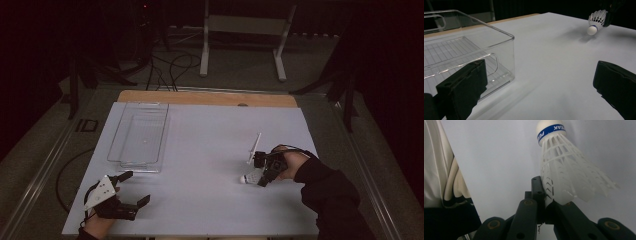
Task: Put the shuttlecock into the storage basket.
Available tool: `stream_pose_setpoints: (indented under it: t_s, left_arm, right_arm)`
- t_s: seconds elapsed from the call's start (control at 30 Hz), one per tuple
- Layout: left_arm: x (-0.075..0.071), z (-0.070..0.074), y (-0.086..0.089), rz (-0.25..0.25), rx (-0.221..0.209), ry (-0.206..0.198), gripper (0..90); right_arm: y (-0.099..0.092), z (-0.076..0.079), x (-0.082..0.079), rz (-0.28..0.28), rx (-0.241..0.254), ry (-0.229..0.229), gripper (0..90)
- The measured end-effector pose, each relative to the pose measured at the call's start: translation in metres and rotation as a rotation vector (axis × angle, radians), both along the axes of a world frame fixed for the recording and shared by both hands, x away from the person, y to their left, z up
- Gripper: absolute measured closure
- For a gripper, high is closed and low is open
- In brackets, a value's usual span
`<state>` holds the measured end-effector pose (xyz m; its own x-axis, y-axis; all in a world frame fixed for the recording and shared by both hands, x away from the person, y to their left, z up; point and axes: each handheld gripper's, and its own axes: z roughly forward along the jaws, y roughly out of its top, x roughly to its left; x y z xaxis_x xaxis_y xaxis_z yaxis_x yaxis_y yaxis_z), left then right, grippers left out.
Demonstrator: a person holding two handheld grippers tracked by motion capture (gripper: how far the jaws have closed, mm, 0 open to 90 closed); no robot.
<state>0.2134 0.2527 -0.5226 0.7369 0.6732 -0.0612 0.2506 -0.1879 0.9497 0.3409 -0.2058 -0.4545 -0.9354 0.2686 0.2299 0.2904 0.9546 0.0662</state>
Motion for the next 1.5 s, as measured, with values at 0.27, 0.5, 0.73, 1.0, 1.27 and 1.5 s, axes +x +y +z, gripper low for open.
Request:
stream_pose_setpoints:
  t_s: [0.27, 0.5, 0.73, 1.0, 1.27, 1.5]
  left_arm:
    - [0.000, 0.000, 0.000, 0.000, 0.003, 0.005, 0.1]
    - [0.000, 0.000, 0.000, -0.002, 0.002, 0.007, 0.1]
    - [0.000, 0.000, 0.000, -0.006, 0.005, 0.009, 0.1]
    - [0.000, 0.002, -0.002, -0.016, 0.017, 0.011, 0.1]
    - [0.000, 0.007, -0.006, -0.036, 0.025, 0.016, 0.1]
    - [0.002, 0.020, -0.007, -0.067, 0.069, 0.032, 0.1]
  right_arm:
    - [0.009, 0.003, -0.003, 0.019, 0.002, -0.009, 90.0]
    - [0.018, 0.008, -0.004, 0.041, 0.004, -0.025, 90.0]
    - [0.025, 0.011, -0.004, 0.066, 0.013, -0.035, 90.0]
    - [0.035, 0.011, -0.004, 0.090, 0.007, -0.025, 90.0]
    - [0.047, 0.012, -0.005, 0.110, 0.001, -0.019, 90.0]
    - [0.050, 0.014, -0.004, 0.125, -0.002, -0.024, 90.0]
